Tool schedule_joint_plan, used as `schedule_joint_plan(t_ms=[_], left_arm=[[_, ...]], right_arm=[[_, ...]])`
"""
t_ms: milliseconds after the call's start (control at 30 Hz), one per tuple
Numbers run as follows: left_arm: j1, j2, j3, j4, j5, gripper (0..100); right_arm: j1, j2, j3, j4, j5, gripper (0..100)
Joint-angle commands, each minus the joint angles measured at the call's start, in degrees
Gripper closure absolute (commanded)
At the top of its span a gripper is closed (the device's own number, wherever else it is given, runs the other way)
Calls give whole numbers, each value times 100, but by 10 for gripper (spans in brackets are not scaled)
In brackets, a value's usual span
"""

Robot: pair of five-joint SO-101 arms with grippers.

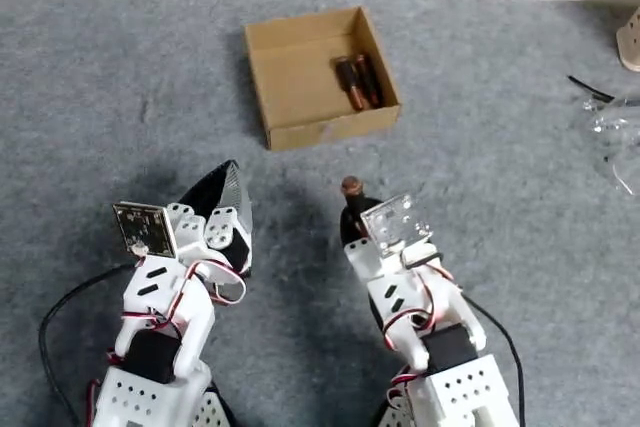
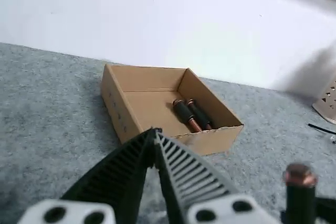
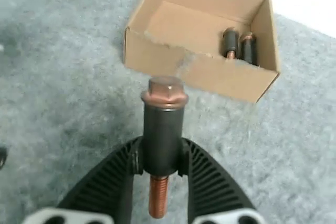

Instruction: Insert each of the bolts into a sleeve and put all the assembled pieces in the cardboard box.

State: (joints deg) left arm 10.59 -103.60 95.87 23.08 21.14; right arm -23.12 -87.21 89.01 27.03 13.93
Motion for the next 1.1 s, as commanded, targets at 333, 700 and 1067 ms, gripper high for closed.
schedule_joint_plan(t_ms=[333,700,1067], left_arm=[[-4,-75,127,-132,-44,993],[4,-75,127,-132,-44,993],[13,-75,127,-132,-44,993]], right_arm=[[92,4136,-3969,136,105,995],[708,8444,-8022,884,105,995],[1218,11407,-11574,2026,105,995]])
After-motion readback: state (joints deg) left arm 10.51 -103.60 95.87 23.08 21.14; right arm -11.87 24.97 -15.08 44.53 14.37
